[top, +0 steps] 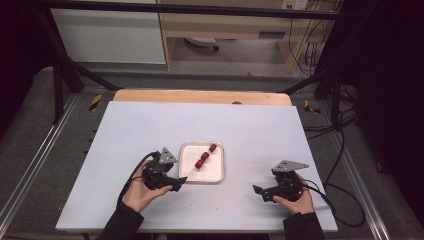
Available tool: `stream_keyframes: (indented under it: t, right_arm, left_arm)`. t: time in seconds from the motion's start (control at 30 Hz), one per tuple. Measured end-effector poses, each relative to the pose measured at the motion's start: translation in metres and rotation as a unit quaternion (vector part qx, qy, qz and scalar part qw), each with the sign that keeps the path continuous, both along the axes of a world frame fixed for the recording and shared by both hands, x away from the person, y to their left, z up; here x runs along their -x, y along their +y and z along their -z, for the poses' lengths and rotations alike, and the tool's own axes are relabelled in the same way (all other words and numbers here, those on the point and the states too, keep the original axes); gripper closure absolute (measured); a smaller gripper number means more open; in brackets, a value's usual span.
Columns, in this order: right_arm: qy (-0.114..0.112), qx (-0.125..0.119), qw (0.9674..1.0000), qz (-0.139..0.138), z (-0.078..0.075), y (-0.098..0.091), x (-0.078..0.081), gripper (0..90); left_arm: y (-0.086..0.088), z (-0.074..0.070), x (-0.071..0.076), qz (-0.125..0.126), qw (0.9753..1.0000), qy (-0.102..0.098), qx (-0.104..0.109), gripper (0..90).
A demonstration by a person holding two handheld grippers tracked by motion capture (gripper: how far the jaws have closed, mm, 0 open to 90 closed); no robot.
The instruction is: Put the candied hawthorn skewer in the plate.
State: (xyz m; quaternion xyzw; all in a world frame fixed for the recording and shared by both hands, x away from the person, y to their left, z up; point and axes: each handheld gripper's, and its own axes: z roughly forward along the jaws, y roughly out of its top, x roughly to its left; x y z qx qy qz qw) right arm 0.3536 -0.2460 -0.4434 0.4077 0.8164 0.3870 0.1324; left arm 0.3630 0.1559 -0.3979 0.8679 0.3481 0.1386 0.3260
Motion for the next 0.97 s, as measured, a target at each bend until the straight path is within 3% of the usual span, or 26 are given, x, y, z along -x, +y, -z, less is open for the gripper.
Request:
stream_keyframes:
  t: [0.13, 0.23, 0.43, 0.5, 0.7, 0.97]
  right_arm:
    - [0.001, 0.000, 1.0000, 0.001, -0.001, 0.000, 0.000, 1.6]
    - [0.002, 0.000, 1.0000, 0.002, 0.000, 0.000, 0.000, 1.4]
    - [0.006, 0.001, 1.0000, 0.001, 0.001, 0.001, 0.000, 1.2]
    - [0.008, 0.002, 1.0000, 0.000, 0.001, 0.001, 0.001, 1.0]
    - [0.010, 0.006, 0.9999, -0.005, 0.003, 0.001, 0.002, 0.9]
    - [0.013, 0.013, 0.9998, -0.010, 0.006, 0.002, 0.002, 0.8]
  left_arm:
    - [0.026, 0.003, 0.008, -0.003, 0.9999, -0.007, 0.015, 18.5]
    - [0.047, 0.008, 0.013, -0.019, 0.9992, -0.019, 0.030, 14.6]
    - [0.078, 0.024, 0.025, -0.040, 0.9974, -0.039, 0.046, 13.7]
    - [0.086, 0.030, 0.027, -0.045, 0.9966, -0.038, 0.058, 13.6]
    - [0.098, 0.042, 0.028, -0.055, 0.9960, -0.028, 0.065, 13.6]
    - [0.099, 0.048, 0.026, -0.052, 0.9963, -0.018, 0.066, 13.9]
